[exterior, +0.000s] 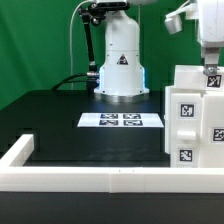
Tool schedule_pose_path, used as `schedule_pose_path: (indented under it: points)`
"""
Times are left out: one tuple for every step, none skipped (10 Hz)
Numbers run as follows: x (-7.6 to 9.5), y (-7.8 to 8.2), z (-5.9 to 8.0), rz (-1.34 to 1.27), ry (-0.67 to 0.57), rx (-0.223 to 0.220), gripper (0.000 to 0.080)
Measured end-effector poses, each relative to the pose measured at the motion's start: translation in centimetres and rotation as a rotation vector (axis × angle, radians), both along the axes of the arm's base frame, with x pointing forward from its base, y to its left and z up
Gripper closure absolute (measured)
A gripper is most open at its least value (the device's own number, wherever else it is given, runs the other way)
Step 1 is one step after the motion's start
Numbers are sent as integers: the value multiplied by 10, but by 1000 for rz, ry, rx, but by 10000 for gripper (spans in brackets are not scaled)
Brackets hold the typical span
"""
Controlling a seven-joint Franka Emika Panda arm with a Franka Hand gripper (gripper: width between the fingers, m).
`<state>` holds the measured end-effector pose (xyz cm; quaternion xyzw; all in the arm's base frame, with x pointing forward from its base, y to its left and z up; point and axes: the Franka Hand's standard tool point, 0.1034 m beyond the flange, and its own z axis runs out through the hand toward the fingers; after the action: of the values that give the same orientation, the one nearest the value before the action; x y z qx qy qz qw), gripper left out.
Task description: Assemble cabinet
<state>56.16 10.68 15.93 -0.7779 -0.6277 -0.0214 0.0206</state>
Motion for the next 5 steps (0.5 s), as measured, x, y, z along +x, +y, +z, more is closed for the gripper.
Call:
schedule_pose_path:
  points:
    - [0,0,0,-31,2,0,242]
    - [0,-1,0,-32,2,0,242]
    - [0,-1,0,-137,8,1,241]
    - [0,-1,0,-194,11,2,239]
    - [1,0,0,-335,18,4,239]
